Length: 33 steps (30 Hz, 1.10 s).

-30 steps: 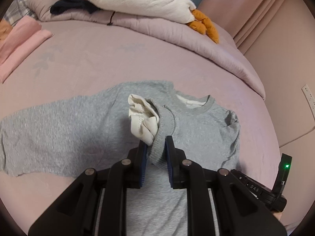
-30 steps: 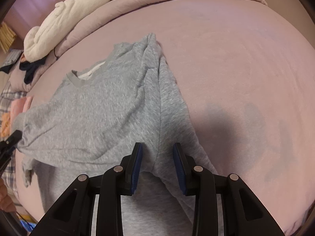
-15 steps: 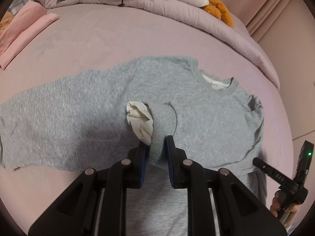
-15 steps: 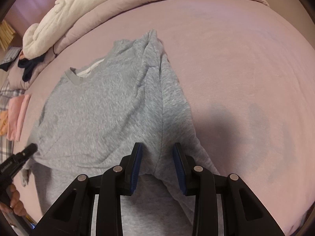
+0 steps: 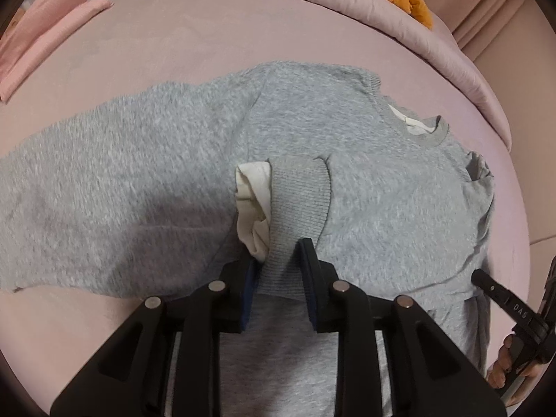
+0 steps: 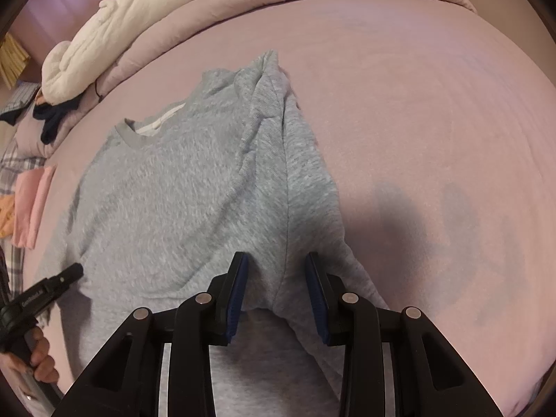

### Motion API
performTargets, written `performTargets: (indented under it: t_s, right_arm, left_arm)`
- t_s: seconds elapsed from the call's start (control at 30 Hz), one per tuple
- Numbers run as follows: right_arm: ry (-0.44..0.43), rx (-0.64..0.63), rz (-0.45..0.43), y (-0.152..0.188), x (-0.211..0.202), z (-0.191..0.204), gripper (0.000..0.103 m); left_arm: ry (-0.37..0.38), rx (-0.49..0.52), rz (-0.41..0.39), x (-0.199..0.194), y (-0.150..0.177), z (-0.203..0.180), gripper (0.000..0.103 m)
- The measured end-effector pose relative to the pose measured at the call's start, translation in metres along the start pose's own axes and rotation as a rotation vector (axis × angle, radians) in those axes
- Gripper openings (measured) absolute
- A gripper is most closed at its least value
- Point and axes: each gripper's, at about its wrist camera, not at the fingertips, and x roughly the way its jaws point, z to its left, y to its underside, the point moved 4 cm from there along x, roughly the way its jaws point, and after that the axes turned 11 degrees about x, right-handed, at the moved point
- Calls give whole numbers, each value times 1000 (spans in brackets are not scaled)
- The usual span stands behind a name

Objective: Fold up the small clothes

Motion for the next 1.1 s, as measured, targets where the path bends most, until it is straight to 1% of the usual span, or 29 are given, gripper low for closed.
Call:
performTargets:
  t_s: [0.1, 0.37, 0.5, 0.67, 0.77, 0.83, 0.87, 0.9, 0.93, 0.97, 1.03, 1.07, 1.1]
  right_arm:
    - [0, -6, -1, 0, 0, 0, 35]
    - [-13, -15, 1, -1, 0, 0, 35]
    - [-24, -17, 11, -2, 1, -2, 35]
    - [3, -36, 8, -1, 1, 2, 36]
    - [15, -40, 2, -1, -1, 5, 36]
    - [8, -59, -26, 1, -9, 7, 36]
    - [4, -64, -38, 2, -13, 8, 37]
    - [-1, -60, -50, 2, -18, 7, 38]
    - [-7, -49, -60, 3, -23, 5, 44]
    - [-18, -44, -72, 4, -29, 4, 52]
    - [-37, -47, -99, 5, -42, 3, 61]
    - [-43, -49, -117, 6, -50, 3, 67]
    - [-49, -54, -138, 6, -59, 4, 70]
  left_arm:
    - [26, -28, -8, 1, 2, 4, 28]
    - [65, -79, -16, 0, 5, 10, 29]
    - [45, -61, -38, -3, 9, 8, 29]
    - [26, -57, -56, -3, 8, 6, 31]
    - [5, -77, -52, -7, 10, 4, 35]
    - [-8, -84, -46, -11, 13, 2, 41]
    - [-21, -77, -44, -15, 15, 1, 52]
    - [-41, -67, -50, -21, 18, 0, 63]
    - [-51, -66, -60, -26, 20, 0, 65]
    - [-52, -69, -71, -32, 23, 0, 65]
    - [-8, -80, -92, -47, 28, 0, 65]
    - [10, -86, -103, -54, 29, -1, 68]
    - [31, -96, -131, -69, 31, -1, 75]
